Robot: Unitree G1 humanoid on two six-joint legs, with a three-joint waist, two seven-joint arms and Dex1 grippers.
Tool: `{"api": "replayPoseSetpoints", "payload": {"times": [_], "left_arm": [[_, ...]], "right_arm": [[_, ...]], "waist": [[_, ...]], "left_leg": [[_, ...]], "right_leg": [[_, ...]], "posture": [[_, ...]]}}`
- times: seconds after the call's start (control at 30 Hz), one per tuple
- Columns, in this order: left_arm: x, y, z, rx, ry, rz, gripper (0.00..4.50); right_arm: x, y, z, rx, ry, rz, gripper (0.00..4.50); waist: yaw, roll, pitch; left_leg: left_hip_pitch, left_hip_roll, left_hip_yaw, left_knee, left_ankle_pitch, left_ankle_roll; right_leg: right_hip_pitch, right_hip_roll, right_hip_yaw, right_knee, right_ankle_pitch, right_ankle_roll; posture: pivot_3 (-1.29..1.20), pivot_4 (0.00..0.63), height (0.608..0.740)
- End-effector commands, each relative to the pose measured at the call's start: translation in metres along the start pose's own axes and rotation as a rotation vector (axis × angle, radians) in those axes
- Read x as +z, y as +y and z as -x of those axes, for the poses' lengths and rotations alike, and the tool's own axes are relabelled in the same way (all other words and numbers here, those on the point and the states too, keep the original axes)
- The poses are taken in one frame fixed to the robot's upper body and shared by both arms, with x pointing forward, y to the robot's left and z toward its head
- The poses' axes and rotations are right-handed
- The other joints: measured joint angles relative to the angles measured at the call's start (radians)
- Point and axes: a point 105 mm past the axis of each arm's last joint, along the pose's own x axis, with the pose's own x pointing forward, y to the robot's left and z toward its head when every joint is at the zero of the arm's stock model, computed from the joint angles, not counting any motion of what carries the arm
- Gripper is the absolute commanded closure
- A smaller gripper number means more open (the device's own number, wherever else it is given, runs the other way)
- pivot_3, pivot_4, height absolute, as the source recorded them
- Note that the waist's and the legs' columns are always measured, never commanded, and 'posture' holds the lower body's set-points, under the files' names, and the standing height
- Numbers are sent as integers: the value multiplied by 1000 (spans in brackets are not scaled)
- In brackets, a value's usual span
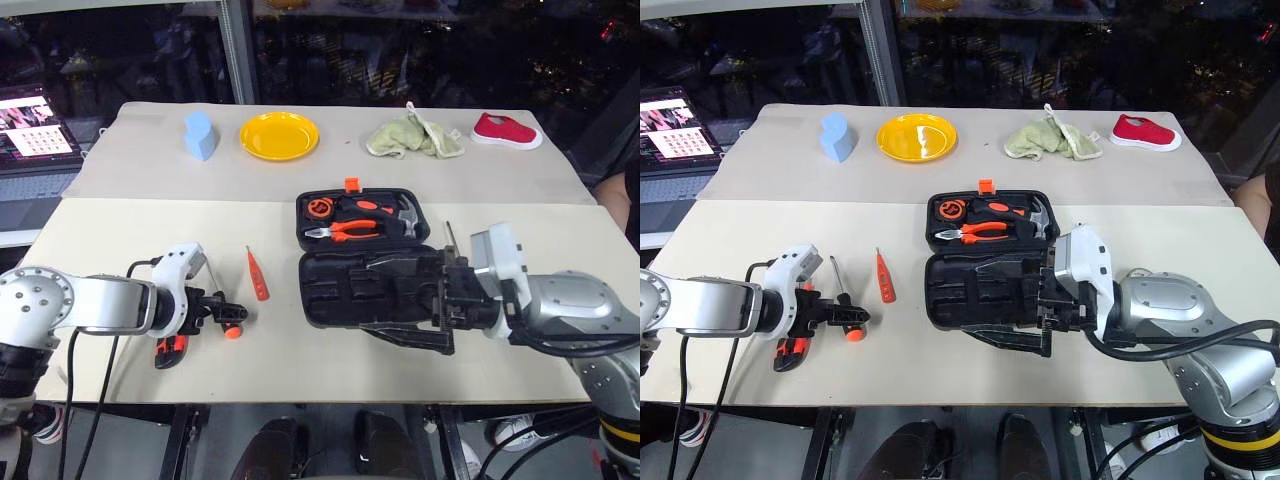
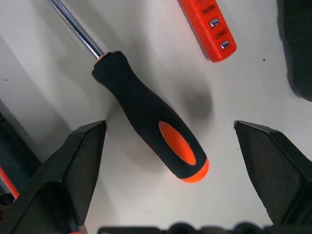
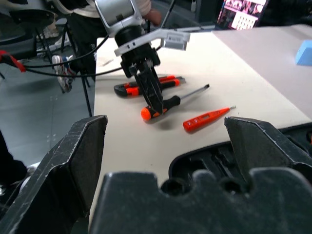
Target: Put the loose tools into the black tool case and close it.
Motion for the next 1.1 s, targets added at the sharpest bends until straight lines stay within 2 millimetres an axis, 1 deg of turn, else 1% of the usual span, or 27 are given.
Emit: {"api": "replayPoseSetpoints", "payload": {"times": [0.03,0.13,0.23,0.33,0.37,0.4,0.43,0.5,0.53,0.7,0.83,0.93,1.0,1.03,1.07,1.1], "left_arm": [[3,-2,-6,-1,16,8,0],[1,-6,-17,-27,50,25,0],[4,-7,-23,-31,64,45,747],[10,-8,-30,-32,68,82,1930],[11,-7,-32,-30,71,89,2309],[12,-7,-32,-29,71,98,2578],[13,-6,-33,-29,72,109,3067],[13,-6,-35,-29,72,124,3736],[13,-5,-36,-30,73,130,3842],[14,3,-36,1,47,186,3871],[18,14,-32,51,-3,247,3881],[22,18,-26,65,-33,256,3891],[31,20,-16,74,-56,236,3893],[40,20,-5,77,-70,182,3894],[46,20,4,80,-77,144,3894],[53,16,13,82,-86,54,3894]], "right_arm": [[10,4,-2,-9,-35,50,31],[10,3,-3,-35,-43,49,31],[11,2,-3,-52,-52,46,0],[14,3,-2,-66,-61,46,0],[15,3,-2,-71,-63,46,0],[16,3,-2,-74,-66,46,0],[16,3,-2,-77,-67,45,0],[17,3,-1,-79,-69,45,0],[17,4,-1,-80,-69,44,0],[17,1,1,-94,-66,38,0],[15,-2,5,-113,-51,38,0],[15,-3,8,-125,-44,35,0],[15,-5,12,-136,-34,32,0],[14,-5,15,-145,-27,29,0],[14,-6,18,-152,-22,26,0],[13,-7,20,-162,-14,24,0]], "waist": [[1,0,0],[11,1,0],[22,1,-1],[30,1,-1],[31,1,-1],[33,1,-1],[32,1,-1],[30,1,-1],[30,1,-1],[30,2,-2],[30,2,-2],[27,1,-2],[24,1,-2],[22,1,-2],[20,-2,0],[18,-6,2]], "left_leg": [[1,0,0,0,0,0],[3,0,0,0,1,-1],[5,0,0,0,1,-1],[6,-1,-1,0,1,-1],[6,-1,-1,0,1,-1],[6,-1,-1,0,1,-1],[6,-1,-1,0,1,-1],[5,-1,-1,0,1,-1],[5,-1,-1,0,1,-1],[5,-1,-1,-1,1,-1],[6,-1,-1,-1,1,-1],[6,-1,-1,-1,1,-2],[6,-1,-1,-1,2,-3],[6,0,-1,-1,2,-4],[6,0,-1,-1,3,-4],[5,0,-1,-1,3,-6]], "right_leg": [[0,0,0,1,0,0],[1,0,1,2,-1,0],[2,-1,1,2,-2,2],[2,-1,1,2,-5,7],[2,-1,2,2,-5,7],[2,-1,2,2,-5,7],[2,-1,2,2,-5,7],[2,-1,3,2,-5,6],[2,-1,3,2,-4,6],[2,-1,6,2,-5,7],[2,-1,10,2,-6,8],[3,0,11,3,-6,8],[4,0,12,4,-6,8],[4,0,12,4,-6,9],[4,0,13,4,-6,9],[2,1,13,5,-6,9]], "posture": [[0,150,740],[0,150,740],[0,150,740],[0,150,740],[0,150,740],[0,150,740],[0,150,740],[0,150,740],[0,150,740],[0,150,740],[0,150,740],[0,150,740],[0,150,740],[0,150,740],[0,150,740],[0,150,740]]}}
